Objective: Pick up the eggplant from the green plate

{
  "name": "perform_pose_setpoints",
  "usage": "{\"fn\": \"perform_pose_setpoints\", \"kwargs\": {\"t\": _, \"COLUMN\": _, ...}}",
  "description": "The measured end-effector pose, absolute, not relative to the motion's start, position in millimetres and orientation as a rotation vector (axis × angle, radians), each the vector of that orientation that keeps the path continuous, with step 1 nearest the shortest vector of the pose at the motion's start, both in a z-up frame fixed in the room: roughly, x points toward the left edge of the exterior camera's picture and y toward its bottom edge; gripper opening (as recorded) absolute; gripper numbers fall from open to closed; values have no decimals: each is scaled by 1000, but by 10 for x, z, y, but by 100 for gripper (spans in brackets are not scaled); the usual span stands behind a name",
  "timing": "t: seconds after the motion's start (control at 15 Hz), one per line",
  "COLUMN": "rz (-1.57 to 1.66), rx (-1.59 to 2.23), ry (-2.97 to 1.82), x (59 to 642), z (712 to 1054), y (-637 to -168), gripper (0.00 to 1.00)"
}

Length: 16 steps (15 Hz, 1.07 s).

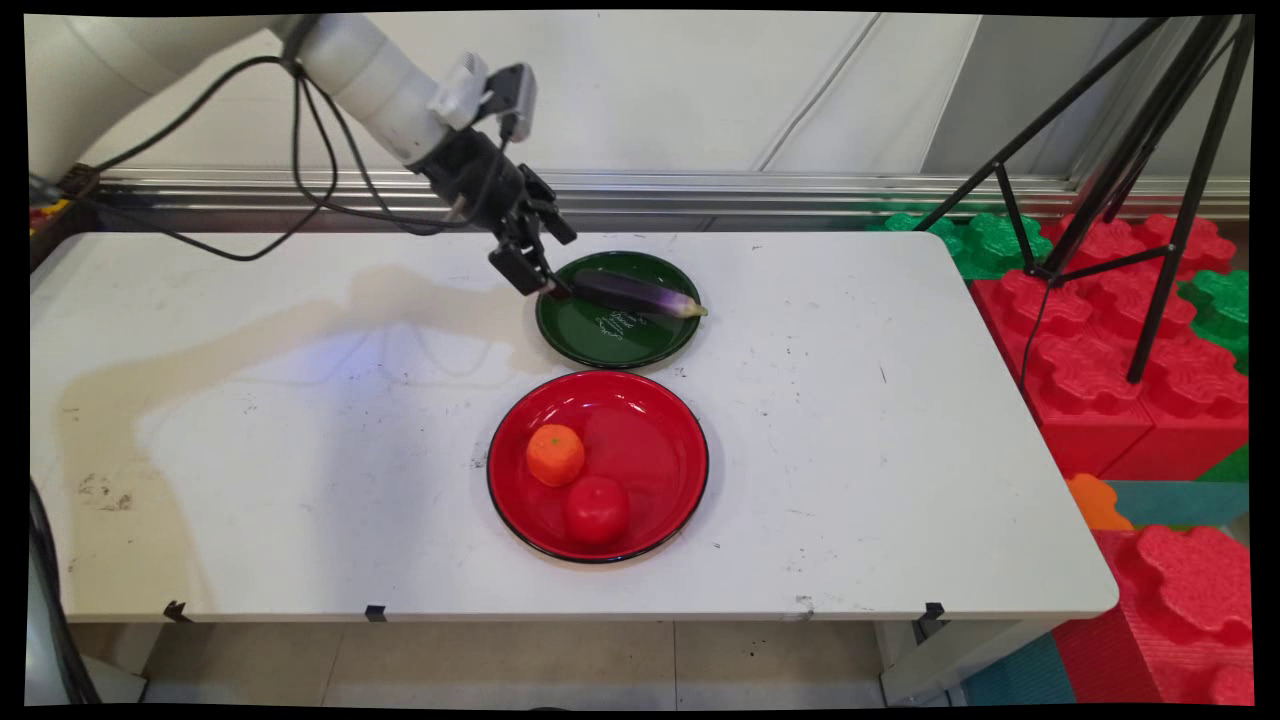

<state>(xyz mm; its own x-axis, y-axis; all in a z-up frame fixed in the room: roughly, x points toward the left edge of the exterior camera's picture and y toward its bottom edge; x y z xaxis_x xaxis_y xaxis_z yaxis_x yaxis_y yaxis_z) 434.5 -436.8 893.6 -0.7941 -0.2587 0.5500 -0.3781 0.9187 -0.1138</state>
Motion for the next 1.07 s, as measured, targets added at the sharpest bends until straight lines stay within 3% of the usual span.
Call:
{"fn": "perform_pose_setpoints", "kwargs": {"t": 0.4, "rz": 285, "rx": 387, "ry": -2625, "x": 4233, "z": 8646, "y": -4687, "gripper": 100}}
{"fn": "perform_pose_setpoints", "kwargs": {"t": 1.07, "rz": 305, "rx": 288, "ry": -2708, "x": 4115, "z": 8444, "y": -5052, "gripper": 100}}
